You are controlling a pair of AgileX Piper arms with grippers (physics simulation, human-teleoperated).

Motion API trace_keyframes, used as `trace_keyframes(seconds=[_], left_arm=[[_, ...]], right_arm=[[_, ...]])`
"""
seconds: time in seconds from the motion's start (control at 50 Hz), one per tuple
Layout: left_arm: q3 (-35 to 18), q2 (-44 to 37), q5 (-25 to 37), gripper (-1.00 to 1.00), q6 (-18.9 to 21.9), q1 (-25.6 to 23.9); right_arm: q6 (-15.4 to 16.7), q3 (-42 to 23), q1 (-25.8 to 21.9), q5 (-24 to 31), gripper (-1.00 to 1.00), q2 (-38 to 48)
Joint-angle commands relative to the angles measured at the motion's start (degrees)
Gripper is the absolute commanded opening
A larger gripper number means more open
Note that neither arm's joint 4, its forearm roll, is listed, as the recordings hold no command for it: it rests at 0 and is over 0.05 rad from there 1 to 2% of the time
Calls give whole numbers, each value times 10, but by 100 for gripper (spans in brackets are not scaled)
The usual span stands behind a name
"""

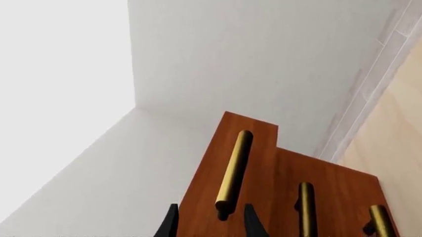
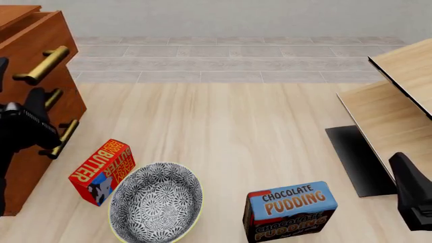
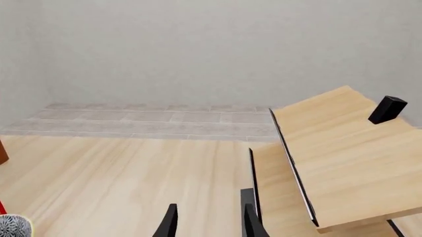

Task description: Close the top drawer of the cabinet.

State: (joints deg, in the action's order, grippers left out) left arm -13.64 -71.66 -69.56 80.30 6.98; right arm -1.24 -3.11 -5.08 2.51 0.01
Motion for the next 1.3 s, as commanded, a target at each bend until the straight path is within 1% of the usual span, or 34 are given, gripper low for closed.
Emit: trace_keyframes(seconds=[0.02,0.2,0.72,1.3], left_arm=[[3,4,-3,100,1,21],[-7,-2,-3,100,-3,30],[-15,-8,-3,100,-9,56],[-26,-13,-3,100,-11,76]], right_arm=[[-1,0,1,0,100,0],[-2,-7,2,6,100,0],[1,4,0,-1,100,0],[2,3,1,-1,100,0]])
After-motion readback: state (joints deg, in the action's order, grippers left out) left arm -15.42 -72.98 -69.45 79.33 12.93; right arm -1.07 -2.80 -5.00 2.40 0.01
